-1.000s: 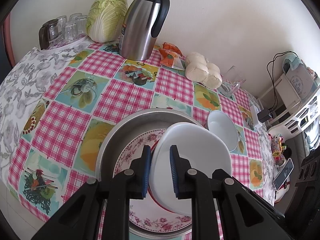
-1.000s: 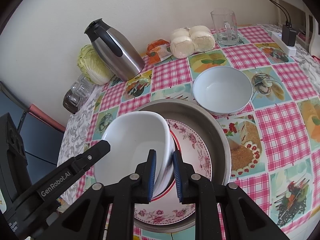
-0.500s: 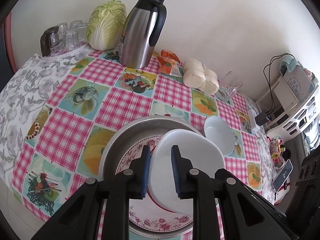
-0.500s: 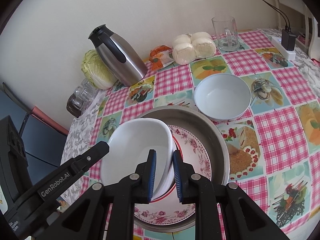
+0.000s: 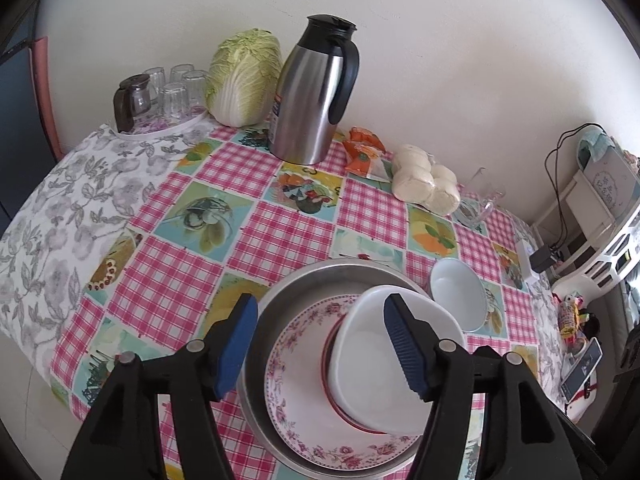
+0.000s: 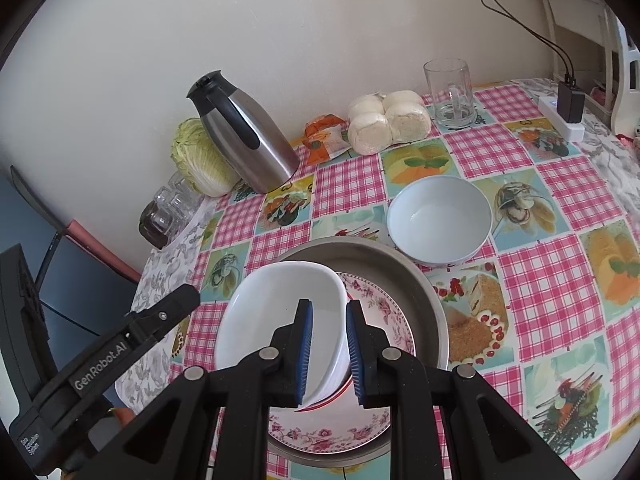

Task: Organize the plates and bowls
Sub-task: 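Open both grippers and pull them back from the square bowl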

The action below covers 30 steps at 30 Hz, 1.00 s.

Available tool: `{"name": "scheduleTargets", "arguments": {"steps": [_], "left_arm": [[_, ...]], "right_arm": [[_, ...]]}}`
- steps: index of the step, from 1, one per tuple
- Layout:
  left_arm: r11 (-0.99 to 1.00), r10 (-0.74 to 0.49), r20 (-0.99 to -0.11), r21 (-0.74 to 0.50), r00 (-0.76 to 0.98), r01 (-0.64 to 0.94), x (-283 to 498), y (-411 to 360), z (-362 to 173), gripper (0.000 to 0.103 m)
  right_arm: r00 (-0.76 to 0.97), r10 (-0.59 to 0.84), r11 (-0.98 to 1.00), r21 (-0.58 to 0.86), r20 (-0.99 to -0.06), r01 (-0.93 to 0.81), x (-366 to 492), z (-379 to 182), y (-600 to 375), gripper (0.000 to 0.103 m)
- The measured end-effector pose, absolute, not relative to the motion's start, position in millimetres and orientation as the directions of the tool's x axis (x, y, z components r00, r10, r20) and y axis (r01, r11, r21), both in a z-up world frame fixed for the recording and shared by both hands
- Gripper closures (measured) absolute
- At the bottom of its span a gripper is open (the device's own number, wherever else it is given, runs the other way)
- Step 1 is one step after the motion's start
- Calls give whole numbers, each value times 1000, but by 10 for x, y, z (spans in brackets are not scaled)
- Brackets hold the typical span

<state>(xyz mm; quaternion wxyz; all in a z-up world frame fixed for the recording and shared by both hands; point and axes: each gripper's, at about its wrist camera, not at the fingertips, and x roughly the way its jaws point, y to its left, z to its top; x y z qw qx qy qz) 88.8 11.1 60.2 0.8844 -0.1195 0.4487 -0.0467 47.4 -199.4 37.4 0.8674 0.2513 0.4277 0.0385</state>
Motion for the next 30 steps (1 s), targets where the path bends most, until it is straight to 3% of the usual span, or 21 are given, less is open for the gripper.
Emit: {"name": "scheduleTargets", "arguments": {"steps": [3,6,10,14,30], "left_arm": [[970,-166,-789,-238,592,-45,900,141,586,24],[971,-126,-793,-222,597,-91,906,199,564,11],[972,-44,-786,-176,617,-155,899,290,555,4],[966,-8,-789,-164,614,-199,905,394,530,1],[970,18,-794,-134,607,-204,929,416,503,0]], "right_arm": [[626,261,873,456,-735,171,483,343,-2007,53],[624,240,880,438,-743,183,491,329,-2016,41],[626,219,887,420,-748,193,497,313,-2027,26],[634,215,884,424,-743,196,500,286,-2039,0],[620,207,881,420,-756,218,517,241,-2072,0]]}}
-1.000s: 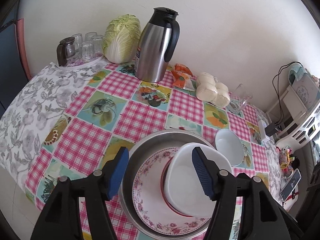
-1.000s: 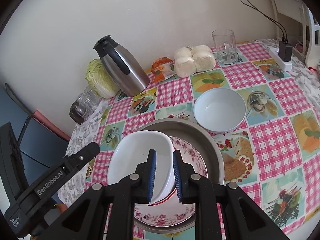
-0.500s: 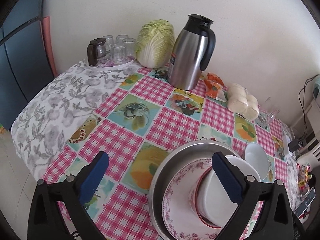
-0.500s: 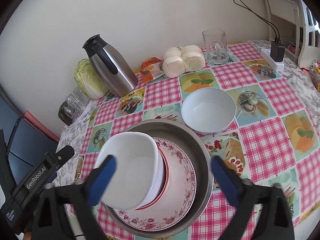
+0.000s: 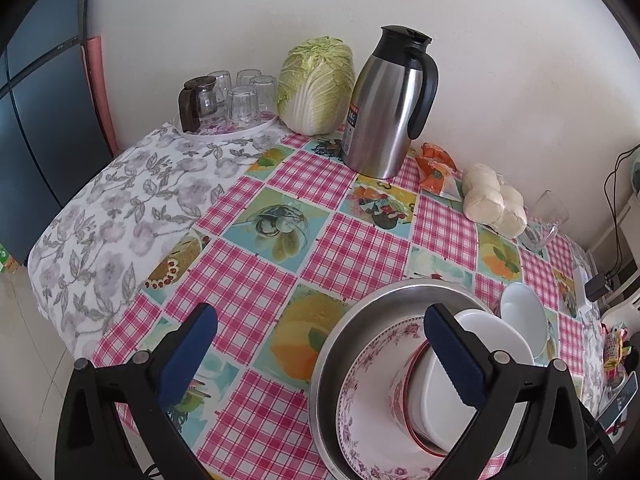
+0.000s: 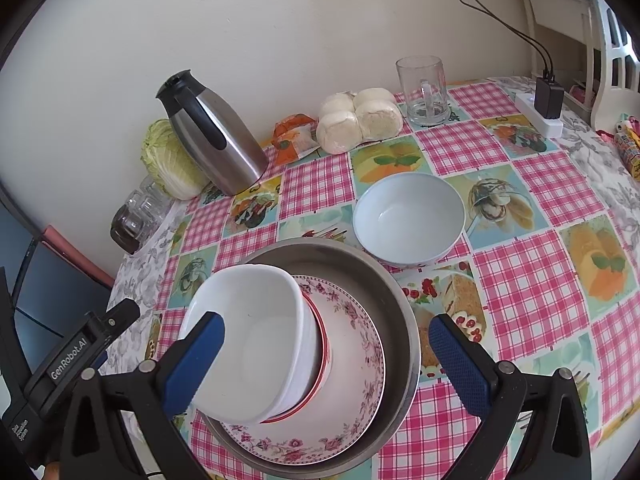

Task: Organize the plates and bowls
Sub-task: 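Open both grippers and pull them back from the square bowl, then move both grippers over to the pale blue round bowl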

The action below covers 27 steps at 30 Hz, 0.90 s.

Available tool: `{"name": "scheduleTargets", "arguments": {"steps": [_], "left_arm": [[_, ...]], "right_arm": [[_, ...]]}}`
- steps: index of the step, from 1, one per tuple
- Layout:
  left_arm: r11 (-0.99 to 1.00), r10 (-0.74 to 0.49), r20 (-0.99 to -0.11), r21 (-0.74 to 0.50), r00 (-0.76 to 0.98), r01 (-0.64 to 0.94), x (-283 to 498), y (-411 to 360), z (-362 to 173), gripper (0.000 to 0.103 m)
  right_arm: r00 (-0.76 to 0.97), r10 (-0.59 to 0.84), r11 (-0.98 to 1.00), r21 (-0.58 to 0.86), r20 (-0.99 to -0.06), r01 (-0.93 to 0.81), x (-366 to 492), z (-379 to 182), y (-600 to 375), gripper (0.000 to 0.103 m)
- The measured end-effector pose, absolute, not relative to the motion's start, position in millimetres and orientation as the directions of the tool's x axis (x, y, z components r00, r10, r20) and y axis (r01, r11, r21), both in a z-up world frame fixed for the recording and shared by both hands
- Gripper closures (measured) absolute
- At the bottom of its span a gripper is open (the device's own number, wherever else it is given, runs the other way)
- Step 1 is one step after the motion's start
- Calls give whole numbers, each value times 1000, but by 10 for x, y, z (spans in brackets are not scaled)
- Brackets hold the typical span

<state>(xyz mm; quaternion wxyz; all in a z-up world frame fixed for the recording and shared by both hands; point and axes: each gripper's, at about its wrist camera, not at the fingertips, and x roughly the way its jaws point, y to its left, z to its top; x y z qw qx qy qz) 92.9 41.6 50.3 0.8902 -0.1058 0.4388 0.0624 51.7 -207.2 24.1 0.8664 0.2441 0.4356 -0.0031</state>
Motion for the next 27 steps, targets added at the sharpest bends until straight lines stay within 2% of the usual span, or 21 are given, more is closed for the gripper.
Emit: {"name": "scheduleTargets", "arguments": {"steps": [13,27], "left_arm": [[959,17,-722,-184,692,-215,840,262,749,0],[969,-118,-627,-242,770,-49,949,-562,1129,0]], "right_arm": [[666,192,842,470,-720,266,423,342,-2475,0],[684,106,780,487,-722,393,300,263,-3225,0]]}}
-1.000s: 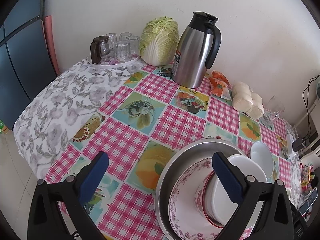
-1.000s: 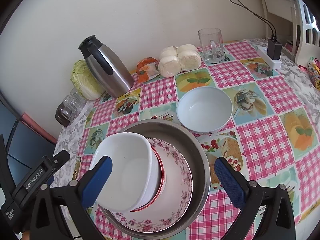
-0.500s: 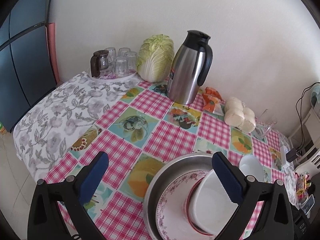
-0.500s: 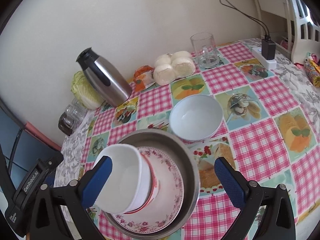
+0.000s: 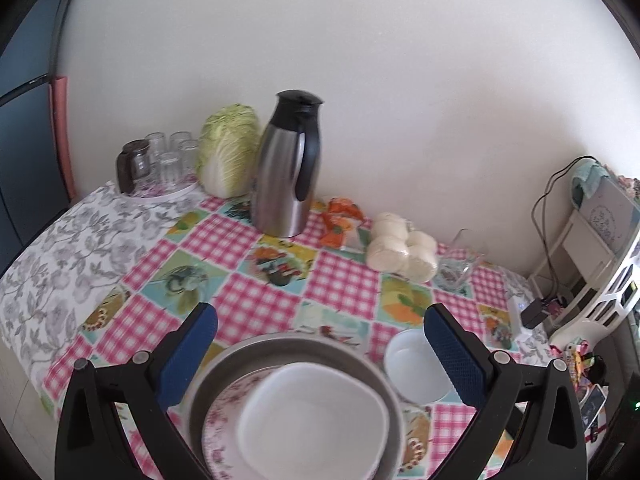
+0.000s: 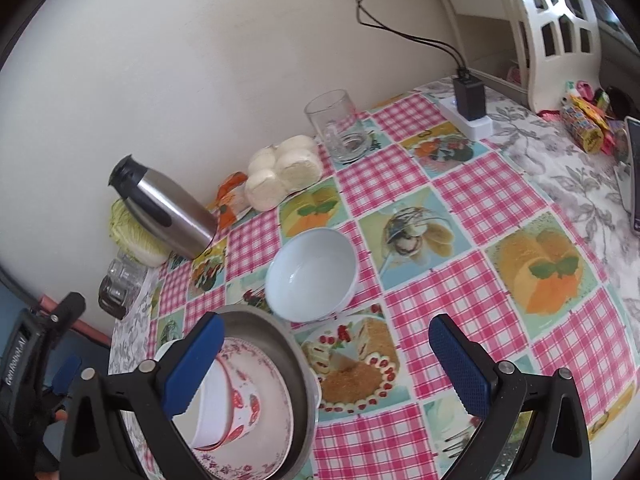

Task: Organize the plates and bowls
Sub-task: 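Move both grippers over to the pale blue round bowl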

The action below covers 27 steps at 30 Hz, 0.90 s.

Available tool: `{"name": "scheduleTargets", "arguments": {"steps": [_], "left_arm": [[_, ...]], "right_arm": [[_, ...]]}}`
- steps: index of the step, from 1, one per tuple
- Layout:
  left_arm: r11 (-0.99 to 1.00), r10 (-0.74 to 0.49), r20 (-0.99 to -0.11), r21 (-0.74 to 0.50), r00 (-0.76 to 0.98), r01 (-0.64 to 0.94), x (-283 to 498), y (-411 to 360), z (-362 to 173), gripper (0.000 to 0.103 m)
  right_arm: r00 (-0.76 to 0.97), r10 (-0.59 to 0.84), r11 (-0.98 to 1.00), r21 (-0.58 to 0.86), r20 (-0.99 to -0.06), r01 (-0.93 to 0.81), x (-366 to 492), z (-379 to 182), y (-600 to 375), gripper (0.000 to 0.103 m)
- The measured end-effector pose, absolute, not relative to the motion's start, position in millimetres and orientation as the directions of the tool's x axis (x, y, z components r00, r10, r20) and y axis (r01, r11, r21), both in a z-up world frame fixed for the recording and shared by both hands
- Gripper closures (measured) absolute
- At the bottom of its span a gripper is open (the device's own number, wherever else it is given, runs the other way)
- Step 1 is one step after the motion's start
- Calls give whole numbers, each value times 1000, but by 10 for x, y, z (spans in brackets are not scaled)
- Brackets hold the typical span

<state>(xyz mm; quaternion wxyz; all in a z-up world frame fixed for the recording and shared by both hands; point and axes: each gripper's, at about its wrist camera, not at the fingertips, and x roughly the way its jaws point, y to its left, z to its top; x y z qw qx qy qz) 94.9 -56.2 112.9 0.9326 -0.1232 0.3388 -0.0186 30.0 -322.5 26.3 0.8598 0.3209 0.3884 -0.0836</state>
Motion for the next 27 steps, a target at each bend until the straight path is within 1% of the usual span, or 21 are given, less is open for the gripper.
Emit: {"name": "scheduleTargets", "arguments": {"steps": [4,6,10,12,14,19,23,25,27], "left_arm": [[961,-177,-584,-278,792,10,1010,-761,1171,0],[963,-197,-573,-265,795,47,1045,-899,1173,0],[955,-269,-607,-268,748,127,1167,-1181,1083,0],[953,-296,-639,-249,710,173,1240,-1333,1021,0],[961,-277,-676,-201,683,191,1322,-1464,947,0],[972,-226,-761,-138,608,189,1527,-1629,697,0],[974,-183,-813,-73,553,214,1638,-1833,531,0],[971,-166,-828,-43,536,234,1682,-1939,468,0],[970,-135,-848,-9,513,242,1750,-2025,383,1]], "right_arm": [[682,76,764,482,-727,429,296,220,-3417,0],[679,68,751,485,-731,447,305,182,-3510,0],[678,80,727,508,-731,462,334,91,-3632,0],[675,82,723,510,-734,466,369,36,-3660,0],[666,88,723,508,-741,469,421,-44,-3682,0],[639,116,718,508,-761,475,552,-267,-3690,0],[643,148,715,531,-751,456,632,-382,-3649,0],[644,155,722,531,-749,443,669,-424,-3622,2],[642,162,725,532,-749,438,698,-475,-3595,7]]}}
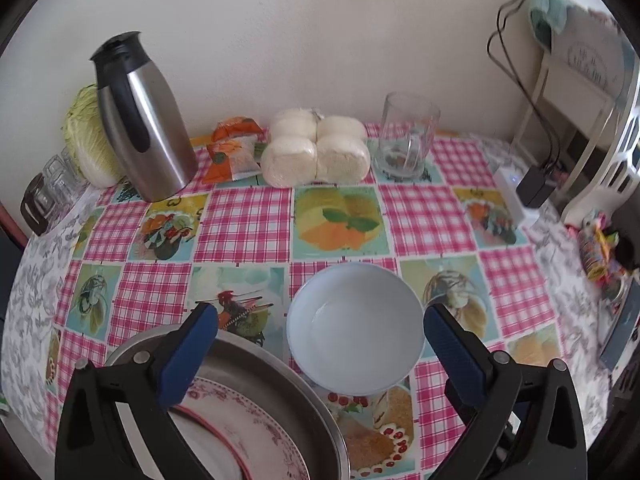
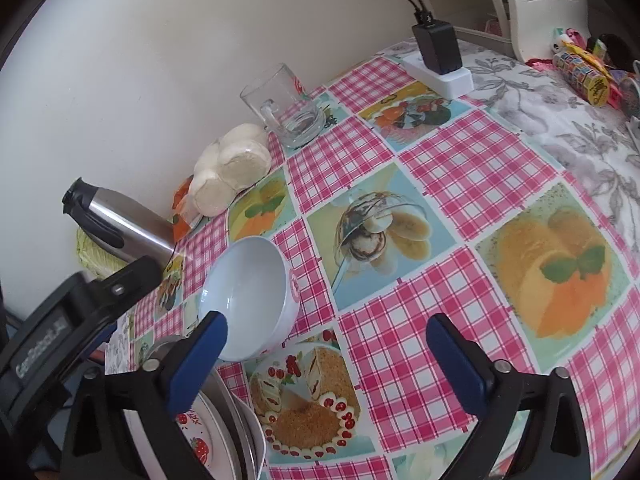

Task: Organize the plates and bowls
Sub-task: 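Move both grippers over to the pale blue round bowl, then close both grippers on the rim of the pale blue bowl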

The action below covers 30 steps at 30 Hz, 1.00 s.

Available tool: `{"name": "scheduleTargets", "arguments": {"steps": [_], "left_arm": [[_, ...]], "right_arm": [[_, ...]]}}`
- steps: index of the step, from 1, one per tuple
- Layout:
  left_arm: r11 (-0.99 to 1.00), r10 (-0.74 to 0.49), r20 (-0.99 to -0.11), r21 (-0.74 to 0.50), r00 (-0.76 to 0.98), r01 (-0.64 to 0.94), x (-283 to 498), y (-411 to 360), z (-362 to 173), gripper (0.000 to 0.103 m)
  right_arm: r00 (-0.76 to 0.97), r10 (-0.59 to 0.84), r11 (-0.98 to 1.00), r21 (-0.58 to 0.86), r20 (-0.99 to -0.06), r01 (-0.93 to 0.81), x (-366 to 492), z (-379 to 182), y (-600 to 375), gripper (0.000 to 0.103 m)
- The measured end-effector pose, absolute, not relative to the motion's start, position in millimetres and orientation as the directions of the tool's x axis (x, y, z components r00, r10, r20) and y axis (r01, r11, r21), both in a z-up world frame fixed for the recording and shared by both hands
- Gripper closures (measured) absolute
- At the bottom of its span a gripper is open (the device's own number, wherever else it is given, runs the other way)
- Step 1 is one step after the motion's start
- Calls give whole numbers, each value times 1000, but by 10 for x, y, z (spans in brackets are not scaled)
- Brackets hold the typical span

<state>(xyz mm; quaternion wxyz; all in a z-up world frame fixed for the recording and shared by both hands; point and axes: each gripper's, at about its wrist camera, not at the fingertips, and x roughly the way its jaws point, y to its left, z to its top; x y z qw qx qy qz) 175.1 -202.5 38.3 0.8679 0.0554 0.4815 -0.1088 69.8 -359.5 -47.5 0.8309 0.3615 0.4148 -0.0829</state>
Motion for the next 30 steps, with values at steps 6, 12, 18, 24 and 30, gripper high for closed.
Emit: {"name": "scheduleTargets", "arguments": {"steps": [6,12,18,24,30], "left_arm": [[977,-75,-893,24,444,212,1926,-2082,77,20],[974,-11,-899,89,437,206,2028,-2159,-127,30],[976,18,-911,105,413,189,2118,-2149,-308,32],[976,29,-920,110,391,186,2178,-2143,-416,50],[981,28,-926,98,378,165,2228,-2087,-482,64]], "right_arm": [[639,203,734,548,-742,402,832,-617,-3478,21],[642,246,726,577,-726,374,947,-699,-3384,34],[648,279,717,602,-709,351,1044,-791,-3360,48],[646,308,699,627,-699,345,1118,-934,-3344,55],[651,328,684,647,-685,336,1172,-1017,-3303,61]]}}
